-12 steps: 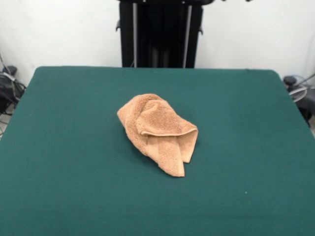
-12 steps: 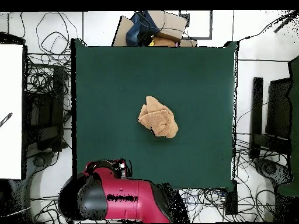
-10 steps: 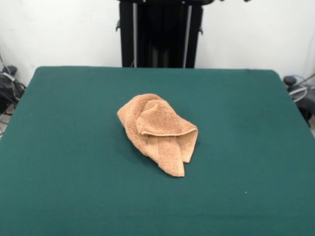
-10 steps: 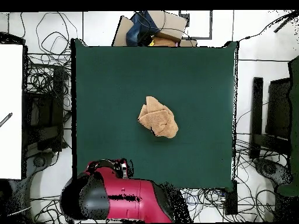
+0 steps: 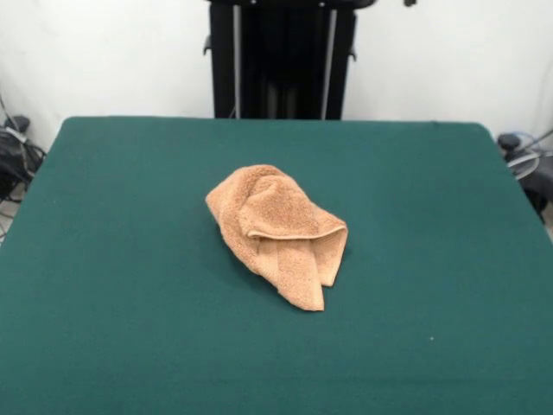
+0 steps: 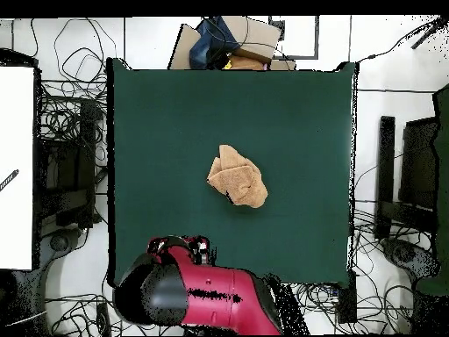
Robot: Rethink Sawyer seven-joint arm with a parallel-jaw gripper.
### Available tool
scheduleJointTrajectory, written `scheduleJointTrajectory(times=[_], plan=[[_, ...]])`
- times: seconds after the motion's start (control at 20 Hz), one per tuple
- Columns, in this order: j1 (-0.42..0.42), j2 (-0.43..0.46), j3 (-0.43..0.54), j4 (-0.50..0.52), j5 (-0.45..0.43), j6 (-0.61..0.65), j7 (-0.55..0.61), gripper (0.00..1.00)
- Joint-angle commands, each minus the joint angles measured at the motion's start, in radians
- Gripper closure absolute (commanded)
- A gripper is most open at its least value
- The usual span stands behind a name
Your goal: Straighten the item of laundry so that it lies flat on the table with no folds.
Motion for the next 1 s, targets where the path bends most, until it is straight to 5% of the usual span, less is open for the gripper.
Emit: scheduleJointTrajectory(times=[0.05,1.0], plan=[[-0.057,0.043,0.022,0.022,-0.028,0.013,0.058,0.00],[-0.137,0.087,0.048,-0.015,-0.053,-0.003,0.031,0.00]])
